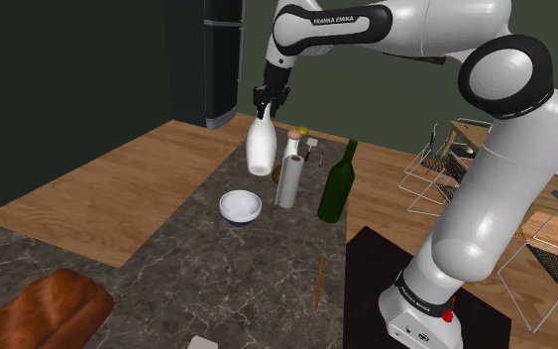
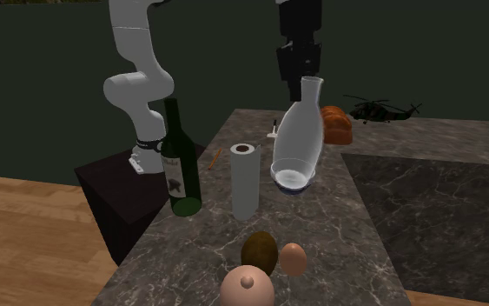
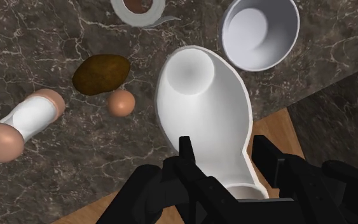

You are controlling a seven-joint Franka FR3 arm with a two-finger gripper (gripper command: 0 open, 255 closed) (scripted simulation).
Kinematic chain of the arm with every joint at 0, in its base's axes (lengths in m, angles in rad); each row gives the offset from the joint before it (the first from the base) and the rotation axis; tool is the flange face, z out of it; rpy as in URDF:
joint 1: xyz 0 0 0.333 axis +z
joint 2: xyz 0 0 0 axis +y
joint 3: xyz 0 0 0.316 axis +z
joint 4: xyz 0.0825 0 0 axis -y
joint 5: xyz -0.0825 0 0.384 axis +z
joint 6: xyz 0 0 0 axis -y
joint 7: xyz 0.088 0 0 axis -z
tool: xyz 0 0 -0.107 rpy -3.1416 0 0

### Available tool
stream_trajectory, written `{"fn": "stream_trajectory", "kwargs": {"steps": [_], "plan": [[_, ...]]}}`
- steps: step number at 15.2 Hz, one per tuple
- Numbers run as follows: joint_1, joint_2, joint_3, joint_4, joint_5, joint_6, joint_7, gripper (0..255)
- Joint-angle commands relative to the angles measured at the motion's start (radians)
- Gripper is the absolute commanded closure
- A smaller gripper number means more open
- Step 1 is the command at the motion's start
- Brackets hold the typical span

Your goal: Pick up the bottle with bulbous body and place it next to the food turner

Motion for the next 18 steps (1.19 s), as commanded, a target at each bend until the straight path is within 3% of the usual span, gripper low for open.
{"fn": "stream_trajectory", "kwargs": {"steps": [1,18], "plan": [[0.000,-0.001,0.000,0.025,0.000,-0.026,0.001,255],[0.000,0.045,0.000,0.315,-0.001,-0.270,0.005,255]]}}
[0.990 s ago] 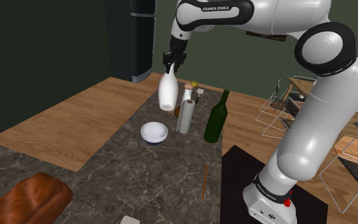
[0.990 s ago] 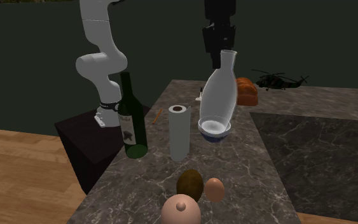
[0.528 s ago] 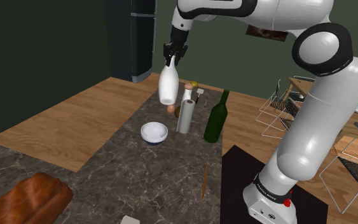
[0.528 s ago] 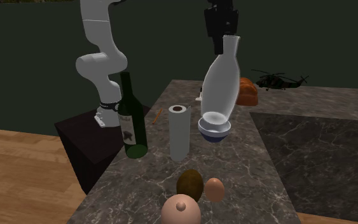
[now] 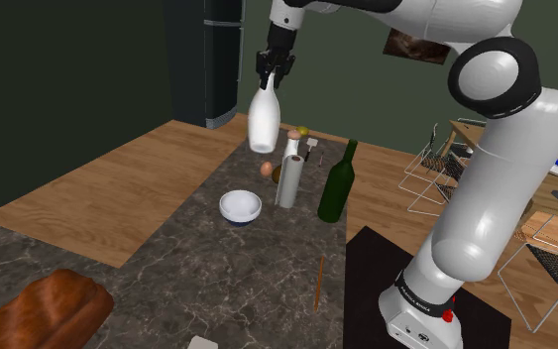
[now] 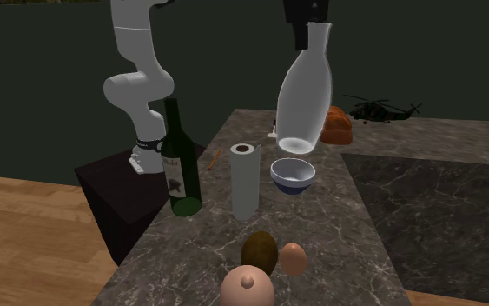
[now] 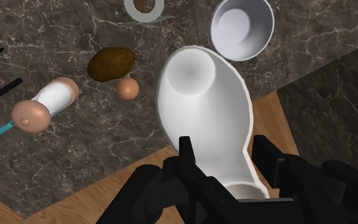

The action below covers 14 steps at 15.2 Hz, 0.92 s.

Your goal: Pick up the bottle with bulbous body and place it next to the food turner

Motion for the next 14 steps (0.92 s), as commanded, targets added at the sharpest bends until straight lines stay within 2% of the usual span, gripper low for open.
{"fn": "stream_trajectory", "kwargs": {"steps": [1,8,14], "plan": [[0.000,0.008,0.000,0.039,0.000,-0.030,0.000,255],[-0.001,0.060,0.000,0.208,0.001,-0.148,0.001,255],[-0.002,0.131,-0.001,0.399,0.002,-0.267,0.003,255]]}}
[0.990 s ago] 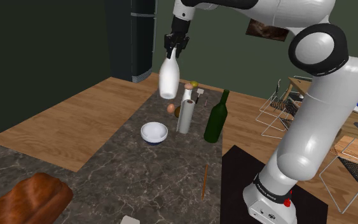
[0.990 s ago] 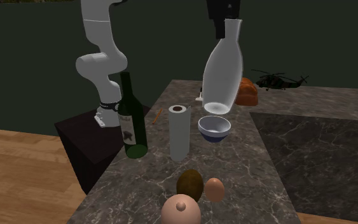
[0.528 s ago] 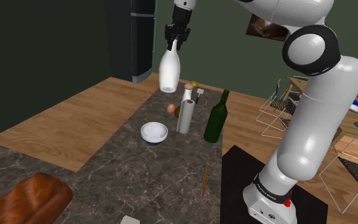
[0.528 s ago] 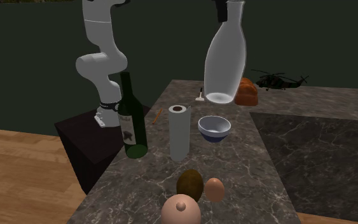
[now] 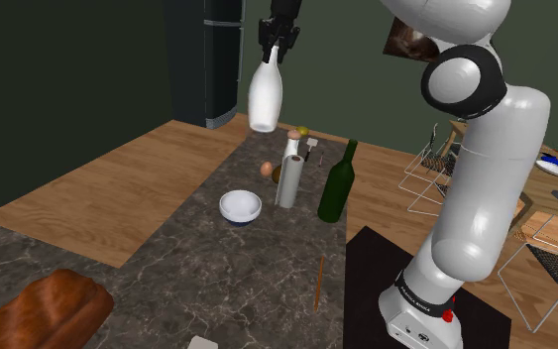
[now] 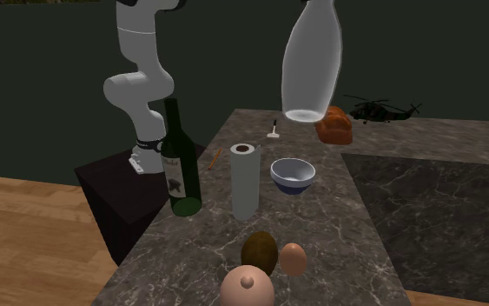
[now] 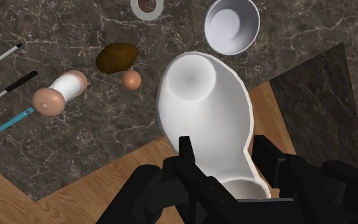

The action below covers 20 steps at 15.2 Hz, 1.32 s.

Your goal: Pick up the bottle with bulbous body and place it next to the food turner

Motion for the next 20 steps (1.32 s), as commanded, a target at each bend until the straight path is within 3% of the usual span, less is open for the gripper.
{"fn": "stream_trajectory", "kwargs": {"steps": [1,5,8,11,20], "plan": [[-0.001,0.023,0.000,0.062,0.001,-0.039,0.000,255],[-0.003,0.096,0.000,0.228,0.002,-0.132,0.001,255],[0.042,-0.037,0.017,0.029,-0.012,-0.065,0.056,255],[0.082,-0.132,0.041,-0.102,-0.024,-0.029,0.117,255],[0.180,-0.316,0.140,-0.328,-0.039,0.011,0.312,255]]}}
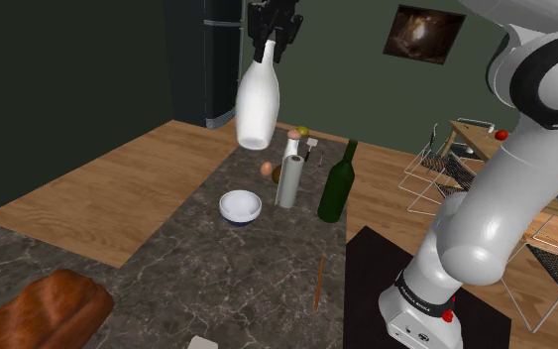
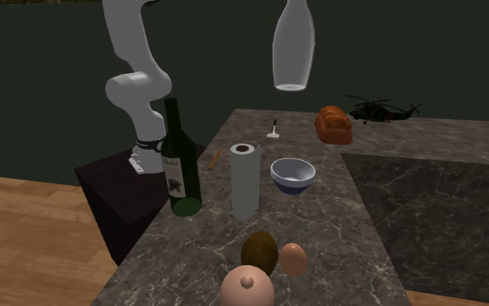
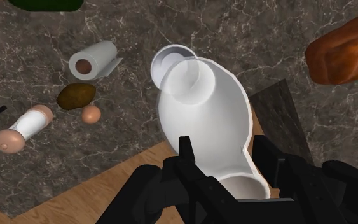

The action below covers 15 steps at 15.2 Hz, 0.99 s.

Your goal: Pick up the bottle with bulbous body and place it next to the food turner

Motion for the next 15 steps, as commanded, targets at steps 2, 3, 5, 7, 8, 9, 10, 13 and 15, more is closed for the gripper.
{"fn": "stream_trajectory", "kwargs": {"steps": [2,3,5,7,8,9,10,13,15], "plan": [[0.030,-0.040,0.038,-0.043,-0.002,0.001,0.070,255],[0.040,-0.052,0.051,-0.055,-0.002,0.001,0.093,255],[0.060,-0.071,0.079,-0.074,-0.001,0.000,0.140,255],[0.080,-0.086,0.107,-0.088,0.000,-0.002,0.188,255],[0.090,-0.091,0.122,-0.092,0.000,-0.003,0.212,255],[0.099,-0.096,0.137,-0.096,0.000,-0.005,0.236,255],[0.109,-0.099,0.152,-0.098,0.000,-0.007,0.261,255],[0.139,-0.102,0.199,-0.096,-0.001,-0.015,0.337,255],[0.158,-0.097,0.232,-0.087,-0.004,-0.021,0.389,255]]}}
